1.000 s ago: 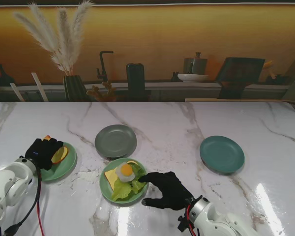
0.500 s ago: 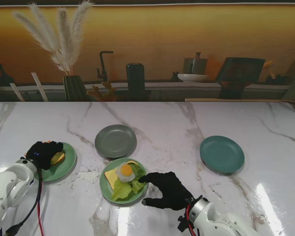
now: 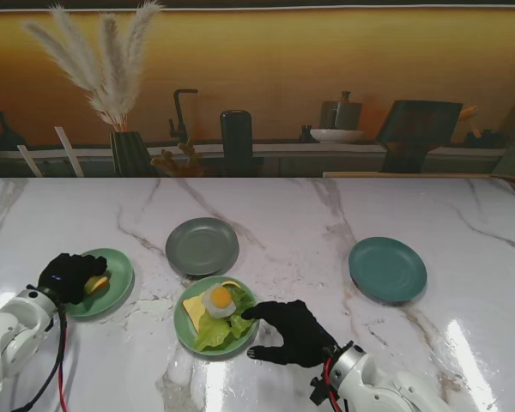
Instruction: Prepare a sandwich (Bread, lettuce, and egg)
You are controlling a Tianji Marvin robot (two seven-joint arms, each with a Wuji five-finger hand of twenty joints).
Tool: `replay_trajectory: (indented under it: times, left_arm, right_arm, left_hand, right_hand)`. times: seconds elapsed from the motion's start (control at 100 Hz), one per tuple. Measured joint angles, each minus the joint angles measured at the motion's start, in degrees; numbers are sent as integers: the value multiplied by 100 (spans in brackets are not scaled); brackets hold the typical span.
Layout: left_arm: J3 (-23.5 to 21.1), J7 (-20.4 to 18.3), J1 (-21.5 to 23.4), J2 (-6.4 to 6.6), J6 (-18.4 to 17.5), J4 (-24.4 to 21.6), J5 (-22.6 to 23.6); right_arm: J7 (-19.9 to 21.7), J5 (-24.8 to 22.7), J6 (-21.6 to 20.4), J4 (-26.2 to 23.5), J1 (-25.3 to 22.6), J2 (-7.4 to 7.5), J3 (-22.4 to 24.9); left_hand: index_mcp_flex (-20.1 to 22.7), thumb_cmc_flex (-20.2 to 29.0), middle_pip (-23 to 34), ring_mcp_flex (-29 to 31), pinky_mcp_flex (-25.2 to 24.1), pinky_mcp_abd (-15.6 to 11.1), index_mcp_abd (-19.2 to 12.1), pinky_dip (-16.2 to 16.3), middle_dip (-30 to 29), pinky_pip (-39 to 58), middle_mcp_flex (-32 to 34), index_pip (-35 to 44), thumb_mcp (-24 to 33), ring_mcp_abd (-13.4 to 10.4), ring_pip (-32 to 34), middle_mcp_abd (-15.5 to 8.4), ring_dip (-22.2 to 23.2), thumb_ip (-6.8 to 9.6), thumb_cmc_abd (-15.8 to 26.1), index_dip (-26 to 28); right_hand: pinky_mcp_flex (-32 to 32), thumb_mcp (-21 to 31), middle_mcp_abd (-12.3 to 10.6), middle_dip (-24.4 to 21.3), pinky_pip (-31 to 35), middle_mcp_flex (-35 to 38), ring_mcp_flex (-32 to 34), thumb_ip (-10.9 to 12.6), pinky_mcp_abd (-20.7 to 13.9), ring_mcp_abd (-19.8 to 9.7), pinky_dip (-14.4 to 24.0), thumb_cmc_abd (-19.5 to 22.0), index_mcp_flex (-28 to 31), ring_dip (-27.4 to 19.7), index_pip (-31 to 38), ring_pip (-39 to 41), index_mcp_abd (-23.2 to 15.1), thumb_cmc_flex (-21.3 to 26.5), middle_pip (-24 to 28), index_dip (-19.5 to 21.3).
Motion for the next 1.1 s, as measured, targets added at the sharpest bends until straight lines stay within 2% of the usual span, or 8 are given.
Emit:
replay_trajectory:
  times: [0.22, 0.26, 0.43, 0.5, 0.64, 0.89, 1.0, 1.1]
  left_arm:
    - [-169, 323, 128, -24, -122, -69, 162]
    - [-188, 354, 126, -24, -147, -69, 166]
    - [-376, 417, 160, -47, -287, -166, 182]
    - [-483, 408, 219, -65, -333, -301, 152]
    - [-651, 314, 359, -111, -439, -626, -73]
    - [-838, -90, 622, -229, -584, -1219, -519]
    - [-912, -369, 762, -285, -725, -1517, -890]
    - [-917, -421, 847, -323, -777, -1698, -990]
  right_arm:
    - [-7, -4, -4, 4, 5, 0, -11]
    - [-10, -4, -4, 6, 7, 0, -14]
    - [-24, -16, -5, 11, 13, 0, -19]
    - [-32, -17, -5, 19, 21, 0, -24]
    - [-57, -28, -19, 35, 37, 0, -29]
    - [-116, -113, -77, 47, 38, -1, -28]
    - [-126, -124, -103, 52, 37, -1, -28]
    - [-135, -136, -118, 56, 37, -1, -29]
  left_hand:
    - [107, 0, 98, 0, -12, -6, -4, -57, -6, -56, 125, 199, -35, -47, -16, -160, 0, -3, 3, 91]
    - [109, 0, 99, 0, -22, -24, -4, -112, -6, -64, 136, 207, -67, -78, -34, -162, 0, -153, 62, 129]
    - [107, 0, 620, 0, -23, -26, 51, -124, 28, -69, 340, 208, -141, -160, -145, -180, -71, -228, 132, 146]
    - [107, 0, 637, 0, -23, -26, 44, -124, 28, -69, 343, 208, -141, -163, -162, -181, -72, -228, 132, 146]
    - [108, 0, 637, 0, 28, -26, 46, -124, 28, -71, 345, 208, -141, -165, -212, -182, -73, -228, 132, 146]
    - [132, 0, 637, 0, 39, -26, 53, -126, 28, -71, 401, 208, -141, -165, -220, -183, -73, -228, 133, 146]
    - [167, 0, 637, 0, 40, -26, 56, -126, 28, -71, 401, 208, -141, -165, -220, -183, -73, -228, 133, 146]
    - [168, 0, 637, 0, 40, -7, 56, -126, 28, -71, 402, 208, -141, -165, -221, -183, -73, -228, 133, 146]
  right_hand:
    - [0, 0, 0, 0, 2, 1, 0, 0, 0, 0, 0, 0, 0, 0, 0, 0, 0, 0, 0, 0]
    - [0, 0, 0, 0, 2, 1, 0, 0, 0, 0, 0, 0, 0, 0, 0, 0, 0, 0, 0, 0]
    - [0, 0, 0, 0, 2, 1, 0, 0, 0, 0, 0, 0, 0, 0, 0, 0, 0, 0, 0, 0]
    - [0, 0, 0, 0, 2, 1, 0, 0, 0, 0, 0, 0, 0, 0, 0, 0, 0, 0, 0, 0]
    - [0, 0, 0, 0, 4, 1, 0, 0, 0, 0, 0, 0, 0, 0, 0, 0, 0, 0, 0, 0]
    - [0, 0, 0, 0, 6, 1, 0, 0, 0, 0, 0, 1, 0, 0, 0, 0, 0, 0, 0, 0]
    - [0, 0, 0, 0, 6, 1, 0, 0, 0, 0, 0, 1, 0, 0, 0, 0, 0, 0, 0, 0]
    - [0, 0, 0, 0, 6, 1, 0, 0, 0, 0, 0, 1, 0, 0, 0, 0, 0, 0, 0, 0]
